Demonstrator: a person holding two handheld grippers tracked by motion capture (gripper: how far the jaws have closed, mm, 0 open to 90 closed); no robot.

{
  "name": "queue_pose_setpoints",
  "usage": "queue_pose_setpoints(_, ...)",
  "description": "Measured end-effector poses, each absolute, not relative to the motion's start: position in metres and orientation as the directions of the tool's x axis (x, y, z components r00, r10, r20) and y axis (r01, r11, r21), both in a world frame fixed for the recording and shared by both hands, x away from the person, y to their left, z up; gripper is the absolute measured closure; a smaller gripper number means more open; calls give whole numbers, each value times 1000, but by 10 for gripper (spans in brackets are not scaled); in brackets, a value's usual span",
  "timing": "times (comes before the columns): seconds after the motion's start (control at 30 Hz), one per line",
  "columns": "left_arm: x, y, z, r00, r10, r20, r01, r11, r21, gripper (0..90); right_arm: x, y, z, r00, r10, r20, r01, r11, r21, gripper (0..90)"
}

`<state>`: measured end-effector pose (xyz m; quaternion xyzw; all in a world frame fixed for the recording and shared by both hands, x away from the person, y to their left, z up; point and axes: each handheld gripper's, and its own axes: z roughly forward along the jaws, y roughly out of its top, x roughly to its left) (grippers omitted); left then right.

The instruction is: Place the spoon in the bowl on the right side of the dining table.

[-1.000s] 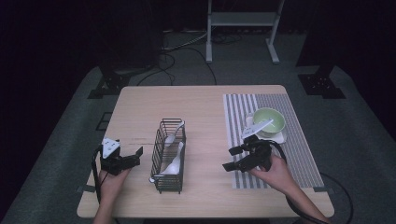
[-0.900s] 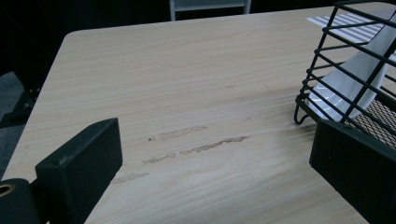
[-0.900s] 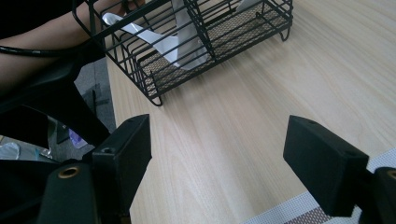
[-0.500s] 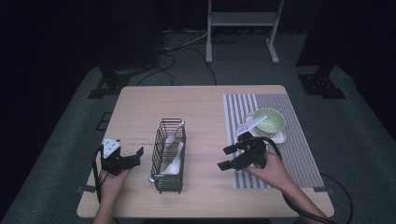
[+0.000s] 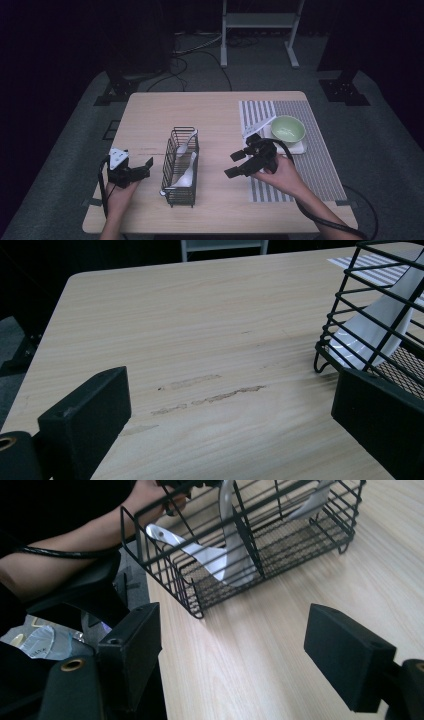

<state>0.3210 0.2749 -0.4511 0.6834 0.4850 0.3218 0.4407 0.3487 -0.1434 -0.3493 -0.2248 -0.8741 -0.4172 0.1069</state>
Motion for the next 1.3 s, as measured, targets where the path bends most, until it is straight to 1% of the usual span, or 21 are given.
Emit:
queue_pose_setpoints(0.23,321,276,-451,320,947,11,379,-139,915,15,355,-123,-340,-876,272,398,480,567,669,218)
queue_pose_setpoints(0.53,320,275,-450,322,947,8,375,-135,917,15,353,-97,-338,-886,248,392,457,613,644,218)
queue_pose_setpoints(0.73,321,275,-450,322,947,8,377,-136,916,15,354,-88,-334,-889,237,391,447,631,634,218)
queue_pose_setpoints(1.03,320,276,-450,322,947,9,374,-135,918,15,358,-78,-329,-890,251,381,447,646,619,226)
queue_pose_setpoints(1.3,321,277,-449,317,948,7,370,-131,920,15,367,-65,-329,-881,251,401,459,657,598,226)
